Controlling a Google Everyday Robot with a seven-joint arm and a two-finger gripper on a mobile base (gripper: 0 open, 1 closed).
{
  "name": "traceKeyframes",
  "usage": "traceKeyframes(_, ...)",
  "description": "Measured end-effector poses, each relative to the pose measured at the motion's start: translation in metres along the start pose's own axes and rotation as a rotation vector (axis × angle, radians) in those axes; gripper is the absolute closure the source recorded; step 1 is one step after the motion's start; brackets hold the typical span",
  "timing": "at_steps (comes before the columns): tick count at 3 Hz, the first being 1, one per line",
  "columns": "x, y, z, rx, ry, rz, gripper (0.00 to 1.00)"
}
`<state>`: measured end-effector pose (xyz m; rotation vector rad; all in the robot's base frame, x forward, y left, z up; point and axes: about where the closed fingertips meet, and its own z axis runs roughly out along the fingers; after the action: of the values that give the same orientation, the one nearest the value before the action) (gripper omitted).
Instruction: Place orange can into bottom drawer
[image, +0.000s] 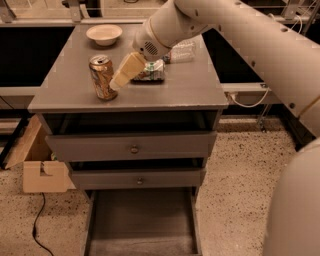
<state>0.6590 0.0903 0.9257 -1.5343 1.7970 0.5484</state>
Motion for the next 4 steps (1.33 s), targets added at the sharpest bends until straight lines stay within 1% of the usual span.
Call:
traceKeyframes(1,-0.011,-0.004,0.024,-0.035,-0.007,0.002,0.0)
traceKeyframes(3,-0.024,-0.005,0.048,-0.073,-0.024,0.003,0.0)
traceKeyframes(4,-0.03,-0.001,0.059,-0.094,-0.03,0.001,0.0)
